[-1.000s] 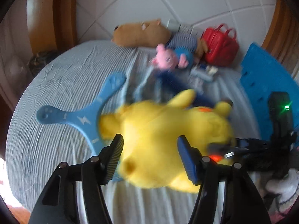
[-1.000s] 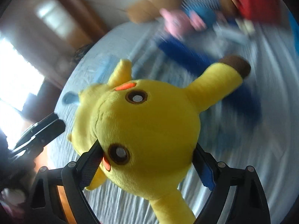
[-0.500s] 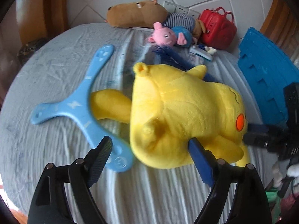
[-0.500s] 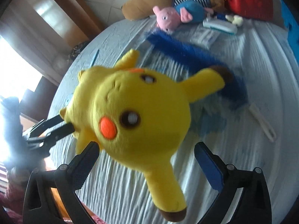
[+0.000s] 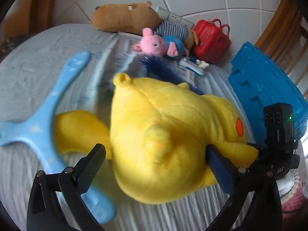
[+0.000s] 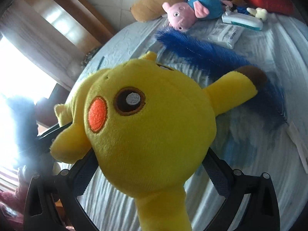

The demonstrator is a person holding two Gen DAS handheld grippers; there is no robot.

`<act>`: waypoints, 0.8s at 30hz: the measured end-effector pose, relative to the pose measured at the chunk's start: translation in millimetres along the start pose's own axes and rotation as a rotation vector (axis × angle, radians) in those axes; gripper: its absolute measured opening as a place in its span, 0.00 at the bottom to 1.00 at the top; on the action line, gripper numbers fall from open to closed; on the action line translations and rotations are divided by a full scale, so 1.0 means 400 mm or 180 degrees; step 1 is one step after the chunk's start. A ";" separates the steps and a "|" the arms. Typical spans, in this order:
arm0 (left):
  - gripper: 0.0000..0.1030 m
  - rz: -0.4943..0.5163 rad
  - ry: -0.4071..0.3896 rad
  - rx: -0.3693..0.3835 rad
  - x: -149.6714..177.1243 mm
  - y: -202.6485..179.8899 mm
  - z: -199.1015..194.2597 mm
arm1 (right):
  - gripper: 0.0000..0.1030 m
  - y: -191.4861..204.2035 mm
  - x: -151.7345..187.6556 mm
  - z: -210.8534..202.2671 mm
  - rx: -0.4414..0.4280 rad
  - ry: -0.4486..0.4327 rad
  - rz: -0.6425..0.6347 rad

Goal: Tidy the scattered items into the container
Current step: 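Carry the Pikachu plush with both grippers over the blue crate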

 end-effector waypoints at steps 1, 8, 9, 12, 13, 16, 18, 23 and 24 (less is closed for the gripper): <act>1.00 0.0009 -0.0033 0.0009 -0.003 -0.005 0.005 | 1.00 -0.005 -0.002 0.005 0.0034 0.0006 -0.0026; 0.82 0.0062 -0.0185 0.0034 -0.023 -0.045 -0.001 | 0.87 0.025 -0.006 -0.025 0.0352 -0.0386 -0.0223; 0.82 0.0109 -0.0204 0.0014 -0.025 -0.054 -0.015 | 0.86 0.032 -0.004 -0.037 0.0356 -0.0433 -0.0237; 0.81 0.0266 -0.0323 -0.0040 -0.045 -0.103 -0.086 | 0.85 0.057 0.000 -0.093 0.0271 -0.0559 -0.0210; 0.81 0.0287 -0.0364 -0.0023 -0.056 -0.118 -0.113 | 0.85 0.065 0.001 -0.111 0.0243 -0.0602 -0.0202; 0.81 0.0364 -0.0486 0.0032 -0.085 -0.162 -0.192 | 0.85 0.109 -0.005 -0.195 0.0224 -0.0763 -0.0212; 0.81 0.0442 -0.0581 0.0112 -0.106 -0.201 -0.252 | 0.85 0.148 -0.008 -0.270 0.0260 -0.0898 -0.0242; 0.81 0.0637 -0.0766 0.0373 -0.139 -0.292 -0.373 | 0.85 0.225 0.004 -0.437 0.0415 -0.1201 -0.0248; 0.81 0.0682 -0.0799 0.0423 -0.143 -0.310 -0.392 | 0.85 0.238 0.011 -0.471 0.0461 -0.1265 -0.0252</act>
Point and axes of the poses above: each gripper's, at about its wrist camera, not at the fingertips, and z roughly the way its jaws point, y to its left, x to its underside, the point moved 3 cm from there along z, roughly the way its jaws point, and after that the axes turned 3 degrees about y, right-handed, at the moved point
